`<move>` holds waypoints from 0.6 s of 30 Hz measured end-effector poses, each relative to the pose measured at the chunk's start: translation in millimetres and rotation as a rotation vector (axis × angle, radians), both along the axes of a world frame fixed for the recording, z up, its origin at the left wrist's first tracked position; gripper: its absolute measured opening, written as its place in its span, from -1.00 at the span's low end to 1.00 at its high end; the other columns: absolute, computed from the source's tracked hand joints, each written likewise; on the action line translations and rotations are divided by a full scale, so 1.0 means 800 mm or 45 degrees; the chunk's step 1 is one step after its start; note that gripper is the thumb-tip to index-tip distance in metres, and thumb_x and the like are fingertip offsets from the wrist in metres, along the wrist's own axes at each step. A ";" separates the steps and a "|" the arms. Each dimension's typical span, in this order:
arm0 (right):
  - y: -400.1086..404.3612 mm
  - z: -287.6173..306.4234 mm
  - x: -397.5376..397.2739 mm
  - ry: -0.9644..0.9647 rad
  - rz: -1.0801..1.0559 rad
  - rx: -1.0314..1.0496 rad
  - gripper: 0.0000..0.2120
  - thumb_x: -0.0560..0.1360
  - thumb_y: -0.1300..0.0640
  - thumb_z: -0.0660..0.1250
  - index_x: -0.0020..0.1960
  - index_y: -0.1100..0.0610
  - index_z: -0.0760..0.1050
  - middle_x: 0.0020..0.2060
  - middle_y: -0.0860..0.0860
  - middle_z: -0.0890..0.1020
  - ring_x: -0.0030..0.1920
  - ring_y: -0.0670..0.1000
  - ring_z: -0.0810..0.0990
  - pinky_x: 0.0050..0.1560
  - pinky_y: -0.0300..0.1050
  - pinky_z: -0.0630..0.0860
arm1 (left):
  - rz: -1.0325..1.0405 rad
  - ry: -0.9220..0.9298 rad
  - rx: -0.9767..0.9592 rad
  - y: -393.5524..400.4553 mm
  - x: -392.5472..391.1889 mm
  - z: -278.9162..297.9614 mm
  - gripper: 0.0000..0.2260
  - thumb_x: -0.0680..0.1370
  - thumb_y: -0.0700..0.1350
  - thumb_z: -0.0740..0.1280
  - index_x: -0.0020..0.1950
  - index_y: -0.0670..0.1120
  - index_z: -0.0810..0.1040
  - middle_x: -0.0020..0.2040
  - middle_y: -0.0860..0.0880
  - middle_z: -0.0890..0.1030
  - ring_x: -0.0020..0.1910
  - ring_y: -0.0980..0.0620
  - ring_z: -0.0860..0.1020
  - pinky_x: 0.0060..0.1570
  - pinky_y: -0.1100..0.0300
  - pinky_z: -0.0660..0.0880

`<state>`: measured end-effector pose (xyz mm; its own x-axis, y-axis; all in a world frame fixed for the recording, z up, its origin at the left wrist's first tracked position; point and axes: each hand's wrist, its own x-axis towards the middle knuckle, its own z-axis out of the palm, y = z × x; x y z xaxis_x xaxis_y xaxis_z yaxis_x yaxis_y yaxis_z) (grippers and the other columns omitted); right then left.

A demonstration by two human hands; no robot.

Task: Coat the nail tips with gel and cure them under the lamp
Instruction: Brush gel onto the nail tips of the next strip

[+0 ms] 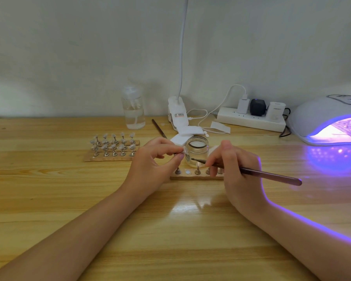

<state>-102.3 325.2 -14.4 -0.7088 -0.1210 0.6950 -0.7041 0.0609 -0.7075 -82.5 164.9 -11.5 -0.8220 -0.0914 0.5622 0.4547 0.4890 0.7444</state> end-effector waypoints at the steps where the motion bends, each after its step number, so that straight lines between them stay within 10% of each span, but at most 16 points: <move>1: 0.000 0.000 0.000 -0.011 0.004 -0.029 -0.58 0.49 -0.04 0.05 -0.42 0.08 0.49 -0.54 0.09 0.49 -0.47 -0.03 0.49 -0.38 -0.15 0.43 | -0.001 0.003 -0.002 0.000 0.000 0.000 -0.74 0.41 -0.25 0.43 -0.16 0.14 0.59 -0.19 0.10 0.59 -0.14 0.21 0.52 -0.15 0.40 0.41; 18: -0.001 0.003 0.002 0.056 -0.018 0.147 -0.64 0.53 -0.02 0.02 -0.31 0.00 0.49 -0.43 -0.01 0.57 -0.33 -0.06 0.56 -0.19 0.00 0.52 | -0.015 -0.020 0.006 0.001 0.001 0.002 -0.76 0.41 -0.26 0.42 -0.10 0.10 0.59 -0.17 0.09 0.58 -0.13 0.19 0.52 -0.16 0.39 0.41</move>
<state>-101.1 324.1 -12.3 -0.6801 -0.1922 0.7075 -0.7329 0.1502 -0.6636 -81.7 165.7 -9.6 -0.8316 -0.0839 0.5490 0.4490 0.4803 0.7535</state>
